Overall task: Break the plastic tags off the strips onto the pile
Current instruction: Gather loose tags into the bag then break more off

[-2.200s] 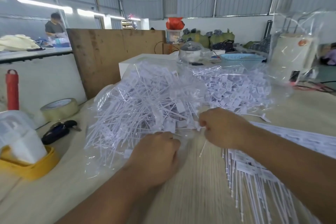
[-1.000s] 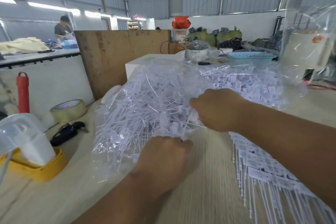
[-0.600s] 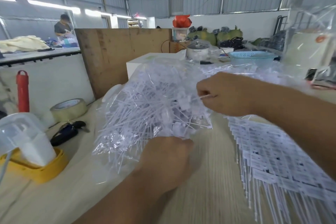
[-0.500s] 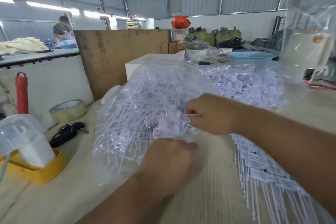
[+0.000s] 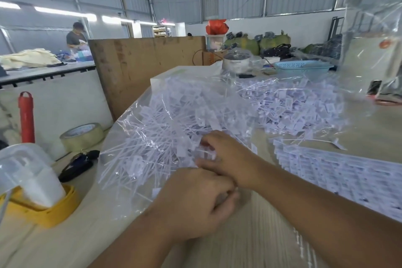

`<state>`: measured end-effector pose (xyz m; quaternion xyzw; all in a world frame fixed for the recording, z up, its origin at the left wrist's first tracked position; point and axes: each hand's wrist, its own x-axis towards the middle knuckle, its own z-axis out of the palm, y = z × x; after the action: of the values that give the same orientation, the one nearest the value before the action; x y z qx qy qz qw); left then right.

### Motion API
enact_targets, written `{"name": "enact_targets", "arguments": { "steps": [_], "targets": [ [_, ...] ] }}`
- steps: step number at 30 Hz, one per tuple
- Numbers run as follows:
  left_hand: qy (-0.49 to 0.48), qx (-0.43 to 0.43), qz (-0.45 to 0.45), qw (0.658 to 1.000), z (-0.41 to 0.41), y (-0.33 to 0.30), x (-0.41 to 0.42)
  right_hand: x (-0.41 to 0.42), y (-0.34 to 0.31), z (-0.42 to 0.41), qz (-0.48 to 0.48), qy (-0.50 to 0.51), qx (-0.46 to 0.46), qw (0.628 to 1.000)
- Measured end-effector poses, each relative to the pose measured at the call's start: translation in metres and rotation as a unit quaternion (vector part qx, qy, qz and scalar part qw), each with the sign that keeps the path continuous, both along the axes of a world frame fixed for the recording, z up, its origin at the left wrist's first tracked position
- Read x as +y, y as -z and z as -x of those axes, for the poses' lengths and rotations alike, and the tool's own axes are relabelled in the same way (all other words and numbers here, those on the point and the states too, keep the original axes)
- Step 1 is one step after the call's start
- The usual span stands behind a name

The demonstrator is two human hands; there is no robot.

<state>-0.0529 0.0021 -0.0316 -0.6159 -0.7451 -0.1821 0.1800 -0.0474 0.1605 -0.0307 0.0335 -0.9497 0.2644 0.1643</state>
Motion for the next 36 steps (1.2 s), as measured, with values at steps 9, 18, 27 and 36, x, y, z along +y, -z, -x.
{"name": "enact_targets", "arguments": {
  "steps": [9,18,27,36],
  "targets": [
    [-0.138,-0.118,-0.038,0.983,0.012,0.001,-0.001,0.034,-0.014,-0.038,0.201,0.115,0.132,0.964],
    [-0.108,0.149,-0.025,0.983,0.006,0.001,0.038,0.064,-0.007,-0.017,-0.031,0.301,-0.080,0.950],
    [-0.159,0.265,0.050,0.950,0.054,0.011,0.071,0.064,-0.006,-0.017,-0.096,0.280,-0.027,0.955],
    [-0.205,0.294,0.063,0.931,0.078,0.004,0.089,0.072,-0.018,-0.045,0.024,0.290,-0.032,0.956]
  ]
}}
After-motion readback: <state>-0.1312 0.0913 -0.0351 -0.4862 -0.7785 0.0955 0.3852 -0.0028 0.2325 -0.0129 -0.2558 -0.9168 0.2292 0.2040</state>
